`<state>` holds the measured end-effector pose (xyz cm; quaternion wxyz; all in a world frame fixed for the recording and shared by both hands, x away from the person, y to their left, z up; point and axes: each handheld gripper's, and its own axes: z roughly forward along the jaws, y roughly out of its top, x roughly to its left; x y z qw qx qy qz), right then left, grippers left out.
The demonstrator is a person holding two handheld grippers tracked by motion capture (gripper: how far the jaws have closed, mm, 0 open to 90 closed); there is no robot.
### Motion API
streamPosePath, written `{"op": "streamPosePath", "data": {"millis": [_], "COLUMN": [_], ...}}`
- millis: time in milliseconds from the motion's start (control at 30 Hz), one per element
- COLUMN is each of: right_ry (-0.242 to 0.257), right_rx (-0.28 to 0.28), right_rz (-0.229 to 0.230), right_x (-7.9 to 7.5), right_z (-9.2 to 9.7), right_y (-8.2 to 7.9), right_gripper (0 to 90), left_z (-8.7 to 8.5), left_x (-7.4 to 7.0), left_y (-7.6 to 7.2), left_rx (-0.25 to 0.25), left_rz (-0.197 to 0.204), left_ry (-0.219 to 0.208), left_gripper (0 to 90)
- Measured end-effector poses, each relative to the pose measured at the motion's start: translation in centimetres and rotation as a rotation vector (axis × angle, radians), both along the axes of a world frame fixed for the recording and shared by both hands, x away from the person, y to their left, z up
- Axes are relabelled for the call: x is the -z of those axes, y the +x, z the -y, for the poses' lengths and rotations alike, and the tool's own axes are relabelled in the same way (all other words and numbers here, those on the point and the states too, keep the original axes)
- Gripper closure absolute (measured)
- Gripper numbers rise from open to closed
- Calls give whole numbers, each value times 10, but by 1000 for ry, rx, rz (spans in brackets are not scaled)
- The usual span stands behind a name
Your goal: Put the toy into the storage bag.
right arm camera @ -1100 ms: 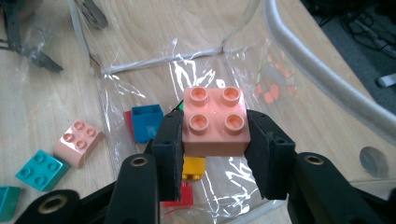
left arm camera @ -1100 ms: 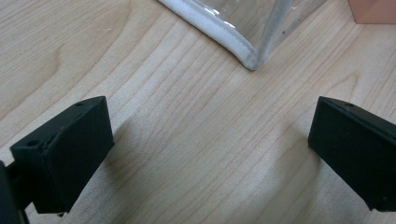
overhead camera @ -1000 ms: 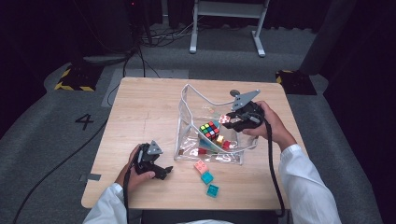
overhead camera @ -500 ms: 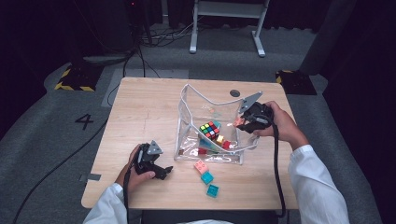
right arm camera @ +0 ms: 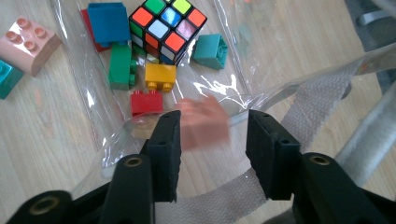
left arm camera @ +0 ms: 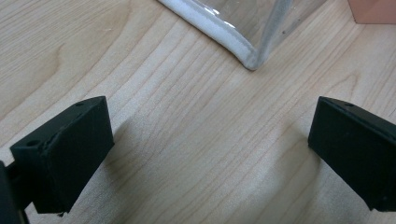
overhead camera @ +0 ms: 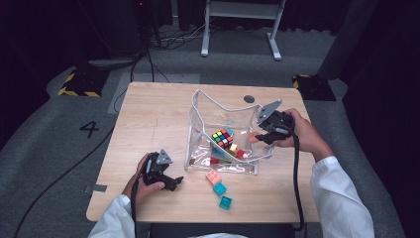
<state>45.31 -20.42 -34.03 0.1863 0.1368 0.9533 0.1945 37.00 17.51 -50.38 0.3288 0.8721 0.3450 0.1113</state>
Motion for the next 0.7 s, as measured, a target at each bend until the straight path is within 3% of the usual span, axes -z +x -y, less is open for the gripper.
{"op": "streamPosePath", "data": {"millis": [233, 300, 367, 433, 500, 700], "right_ry": [107, 152, 220, 288, 312, 420], "right_rx": [-5, -9, 29, 25, 19, 72], "right_rz": [13, 32, 25, 42, 69, 121], "right_x": [-6, -9, -11, -13, -16, -25], "right_z": [13, 20, 26, 35, 41, 62], "right_y": [-7, -10, -16, -20, -24, -38], "right_gripper": [469, 444, 416, 394, 359, 302], "left_z": [0, 0, 0, 0, 0, 0], "left_x": [0, 0, 0, 0, 0, 0], "left_y": [0, 0, 0, 0, 0, 0], "left_rx": [0, 1, 2, 2, 1, 2], "left_rz": [0, 0, -4, -3, -1, -3], "left_ry": [-1, 0, -3, -3, -1, -3], "left_gripper": [1, 1, 1, 1, 0, 0]}}
